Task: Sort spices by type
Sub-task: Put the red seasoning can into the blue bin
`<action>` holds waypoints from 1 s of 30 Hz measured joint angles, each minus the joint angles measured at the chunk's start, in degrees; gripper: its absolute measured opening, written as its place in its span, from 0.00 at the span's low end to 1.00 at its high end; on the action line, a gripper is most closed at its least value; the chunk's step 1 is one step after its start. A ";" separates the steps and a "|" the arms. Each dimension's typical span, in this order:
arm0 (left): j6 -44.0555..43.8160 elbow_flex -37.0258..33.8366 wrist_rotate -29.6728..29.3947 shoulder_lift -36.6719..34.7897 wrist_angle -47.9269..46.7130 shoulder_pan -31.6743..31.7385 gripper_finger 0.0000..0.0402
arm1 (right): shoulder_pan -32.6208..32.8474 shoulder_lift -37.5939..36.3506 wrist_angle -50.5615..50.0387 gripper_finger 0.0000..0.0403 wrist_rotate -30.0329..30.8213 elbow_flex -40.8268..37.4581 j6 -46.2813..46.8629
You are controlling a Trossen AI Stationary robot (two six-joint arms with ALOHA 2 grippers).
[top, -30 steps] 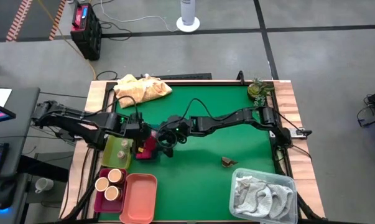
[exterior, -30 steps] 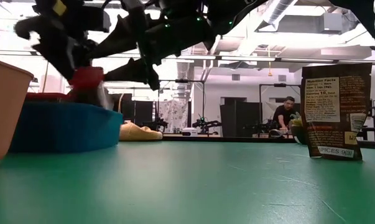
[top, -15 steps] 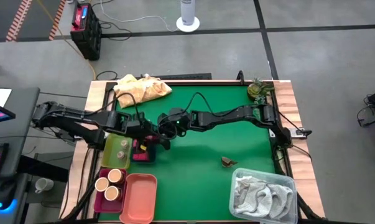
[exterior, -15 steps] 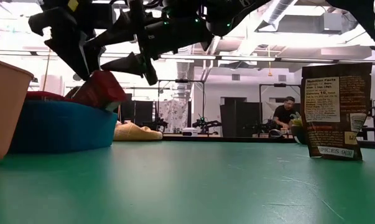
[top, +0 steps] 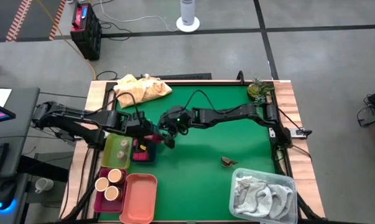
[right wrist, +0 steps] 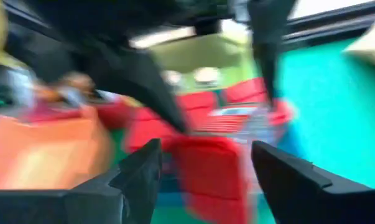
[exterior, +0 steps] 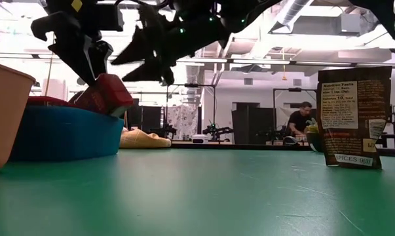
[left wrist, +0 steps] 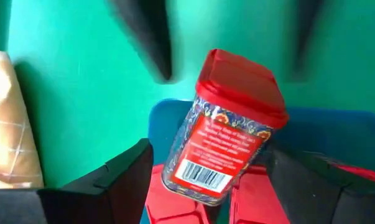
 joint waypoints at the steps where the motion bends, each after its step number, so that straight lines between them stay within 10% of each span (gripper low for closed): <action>1: 0.24 0.00 -0.15 0.00 0.04 -0.02 0.72 | 0.30 0.00 -1.02 0.69 2.26 0.00 -2.22; 18: -1.99 -0.02 -1.51 0.00 0.60 -0.02 0.72 | 6.65 0.26 -4.00 0.69 22.86 -0.11 -14.74; 30: -3.43 -0.04 -2.09 0.02 1.40 -0.02 0.72 | 6.18 0.76 0.09 0.69 23.55 -1.96 -13.02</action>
